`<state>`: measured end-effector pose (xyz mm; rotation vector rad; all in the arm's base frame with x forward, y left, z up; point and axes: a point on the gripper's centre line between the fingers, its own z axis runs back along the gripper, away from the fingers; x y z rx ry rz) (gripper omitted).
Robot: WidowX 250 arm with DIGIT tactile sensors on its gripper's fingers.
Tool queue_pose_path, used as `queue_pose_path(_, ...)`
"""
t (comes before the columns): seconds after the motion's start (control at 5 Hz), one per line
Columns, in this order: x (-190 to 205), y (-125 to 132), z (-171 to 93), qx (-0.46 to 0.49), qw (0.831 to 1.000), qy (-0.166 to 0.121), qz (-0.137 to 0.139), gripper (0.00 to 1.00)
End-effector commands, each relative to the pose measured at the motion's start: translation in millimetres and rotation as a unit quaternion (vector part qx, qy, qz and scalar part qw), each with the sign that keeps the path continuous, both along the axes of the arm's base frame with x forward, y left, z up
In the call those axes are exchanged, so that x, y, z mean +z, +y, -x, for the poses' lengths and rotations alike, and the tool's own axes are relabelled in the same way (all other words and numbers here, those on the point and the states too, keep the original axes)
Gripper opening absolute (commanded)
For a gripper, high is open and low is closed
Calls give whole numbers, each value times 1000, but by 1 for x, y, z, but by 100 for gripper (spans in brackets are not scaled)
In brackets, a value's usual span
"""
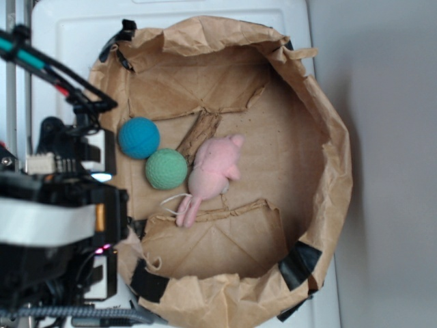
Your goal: Grab the green ball.
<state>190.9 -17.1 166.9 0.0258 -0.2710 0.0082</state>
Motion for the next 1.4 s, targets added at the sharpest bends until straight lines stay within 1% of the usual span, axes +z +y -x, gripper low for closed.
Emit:
queue_pose_path(0.0, 3, 23, -20, 24, 1000, 7, 10, 100)
queue_pose_path(0.2, -2, 27, -23, 39, 999, 15, 2, 100)
queue_pose_path(0.4, -9, 22, -37, 34, 999, 20, -11, 100)
queue_pose_path(1.2, -9, 22, -37, 34, 999, 20, -11, 100)
